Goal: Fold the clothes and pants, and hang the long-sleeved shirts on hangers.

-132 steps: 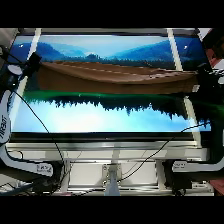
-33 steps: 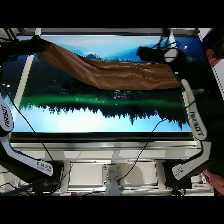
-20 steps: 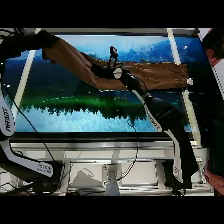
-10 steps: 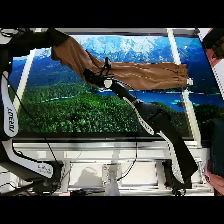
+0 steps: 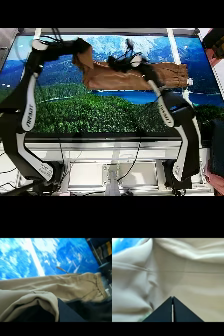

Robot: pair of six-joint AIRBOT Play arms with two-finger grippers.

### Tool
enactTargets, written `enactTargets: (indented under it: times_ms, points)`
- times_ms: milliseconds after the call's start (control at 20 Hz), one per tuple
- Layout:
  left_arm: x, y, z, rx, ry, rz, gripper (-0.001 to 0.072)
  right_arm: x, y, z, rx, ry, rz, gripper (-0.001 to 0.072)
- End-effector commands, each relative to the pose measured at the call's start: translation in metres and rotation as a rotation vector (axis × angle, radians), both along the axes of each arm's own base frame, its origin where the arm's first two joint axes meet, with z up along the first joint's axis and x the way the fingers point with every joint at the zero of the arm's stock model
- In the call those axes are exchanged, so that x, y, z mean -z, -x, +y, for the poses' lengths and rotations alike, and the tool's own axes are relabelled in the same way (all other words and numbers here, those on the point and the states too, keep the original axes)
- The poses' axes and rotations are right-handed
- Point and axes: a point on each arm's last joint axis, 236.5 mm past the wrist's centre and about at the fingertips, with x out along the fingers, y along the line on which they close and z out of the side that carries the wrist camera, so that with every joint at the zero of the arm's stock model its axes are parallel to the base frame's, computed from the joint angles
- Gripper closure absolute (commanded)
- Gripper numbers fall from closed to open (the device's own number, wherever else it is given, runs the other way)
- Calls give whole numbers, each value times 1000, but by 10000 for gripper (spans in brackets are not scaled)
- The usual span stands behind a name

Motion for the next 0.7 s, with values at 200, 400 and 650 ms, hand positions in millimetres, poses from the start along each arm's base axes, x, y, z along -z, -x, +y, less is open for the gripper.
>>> enactTargets:
  times_ms: [200,400,650]
  points:
    - [44,5,-101,6,-14,-22,682,-71,80,-105,-379,249,-3,681]
    - [53,-11,-119,-94,-43,-116,682,-121,81,-151,-304,283,-84,681]
    - [69,-1,-141,-62,-50,-99,91,-137,76,-199,-209,295,-99,680]
